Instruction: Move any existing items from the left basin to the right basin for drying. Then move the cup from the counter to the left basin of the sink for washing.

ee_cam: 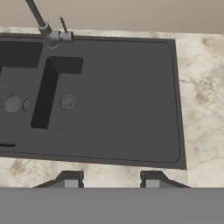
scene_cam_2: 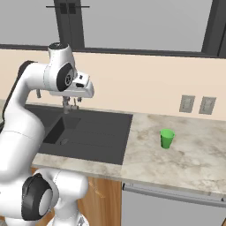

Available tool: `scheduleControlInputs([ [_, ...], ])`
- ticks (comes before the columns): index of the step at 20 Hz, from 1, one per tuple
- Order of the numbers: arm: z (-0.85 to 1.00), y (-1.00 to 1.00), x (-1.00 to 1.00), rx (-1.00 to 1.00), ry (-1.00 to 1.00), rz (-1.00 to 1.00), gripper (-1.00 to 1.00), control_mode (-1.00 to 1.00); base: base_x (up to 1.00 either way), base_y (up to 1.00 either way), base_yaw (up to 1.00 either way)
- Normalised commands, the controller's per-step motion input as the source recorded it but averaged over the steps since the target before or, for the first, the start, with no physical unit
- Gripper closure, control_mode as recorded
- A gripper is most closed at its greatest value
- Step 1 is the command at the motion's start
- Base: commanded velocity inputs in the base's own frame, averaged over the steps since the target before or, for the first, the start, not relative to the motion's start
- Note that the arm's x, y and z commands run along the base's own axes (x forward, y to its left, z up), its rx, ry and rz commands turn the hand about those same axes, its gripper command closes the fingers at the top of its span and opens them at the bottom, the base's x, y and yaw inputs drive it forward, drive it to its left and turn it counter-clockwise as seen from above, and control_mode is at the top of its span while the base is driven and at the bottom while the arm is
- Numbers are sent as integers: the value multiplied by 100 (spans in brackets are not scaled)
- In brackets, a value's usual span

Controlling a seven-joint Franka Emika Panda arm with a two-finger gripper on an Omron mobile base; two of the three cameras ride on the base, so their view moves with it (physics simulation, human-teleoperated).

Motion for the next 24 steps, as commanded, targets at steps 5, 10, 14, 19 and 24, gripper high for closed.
scheduleControlInputs([
  [5,-5,15,0,0,0,0,-100,-100,0,0,0],
  [10,-14,38,2,1,1,0,-100,-100,0,0,0],
  [14,-4,54,0,0,0,0,-100,-100,0,0,0],
  [19,0,55,0,0,0,0,-100,-100,0,0,0],
  [24,0,54,0,0,0,0,-100,-100,0,0,0],
])
